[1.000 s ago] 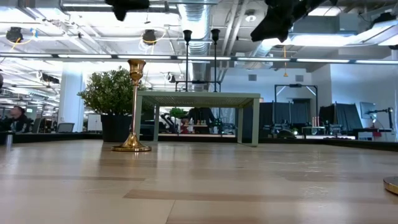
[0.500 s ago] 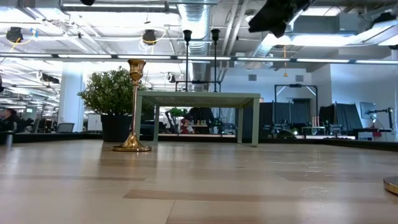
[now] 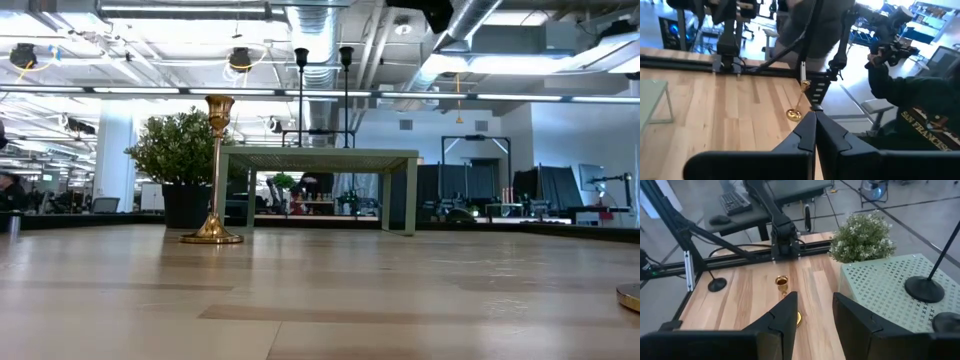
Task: Pick & Place candle stick holders
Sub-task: Put the black candle holder on the shelf
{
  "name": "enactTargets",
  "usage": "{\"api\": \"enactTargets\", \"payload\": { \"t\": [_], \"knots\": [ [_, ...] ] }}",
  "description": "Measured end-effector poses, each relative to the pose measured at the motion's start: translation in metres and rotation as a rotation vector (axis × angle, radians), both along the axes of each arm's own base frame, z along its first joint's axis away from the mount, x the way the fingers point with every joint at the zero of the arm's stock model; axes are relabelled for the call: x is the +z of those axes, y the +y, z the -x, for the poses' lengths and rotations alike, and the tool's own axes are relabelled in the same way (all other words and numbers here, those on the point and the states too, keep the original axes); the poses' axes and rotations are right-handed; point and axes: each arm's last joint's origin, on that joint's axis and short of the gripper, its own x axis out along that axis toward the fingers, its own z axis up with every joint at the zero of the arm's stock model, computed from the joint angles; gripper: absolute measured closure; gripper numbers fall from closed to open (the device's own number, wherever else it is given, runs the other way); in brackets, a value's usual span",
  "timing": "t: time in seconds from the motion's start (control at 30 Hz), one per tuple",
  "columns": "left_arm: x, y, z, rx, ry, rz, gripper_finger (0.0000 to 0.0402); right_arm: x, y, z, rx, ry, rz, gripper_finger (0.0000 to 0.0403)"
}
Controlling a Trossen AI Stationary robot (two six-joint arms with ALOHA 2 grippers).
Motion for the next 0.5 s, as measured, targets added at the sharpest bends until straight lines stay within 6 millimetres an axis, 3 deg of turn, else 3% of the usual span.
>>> {"api": "enactTargets", "payload": {
  "t": [0.17, 0.23, 0.5],
  "knots": [
    [0.001, -0.005, 0.012, 0.035, -0.039, 0.002, 0.0397, -0.003, 0.012, -0.006, -0.04, 0.007, 0.008, 0.0288],
    [-0.003, -0.002, 0.008, 0.053, -0.056, -0.005, 0.0397, -0.006, 0.015, -0.008, -0.059, 0.017, 0.008, 0.0288],
    [-0.036, 0.022, -0.043, 0.115, -0.104, -0.027, 0.0398, -0.02, 0.021, -0.028, -0.051, 0.051, 0.024, 0.0288]
  ]
}}
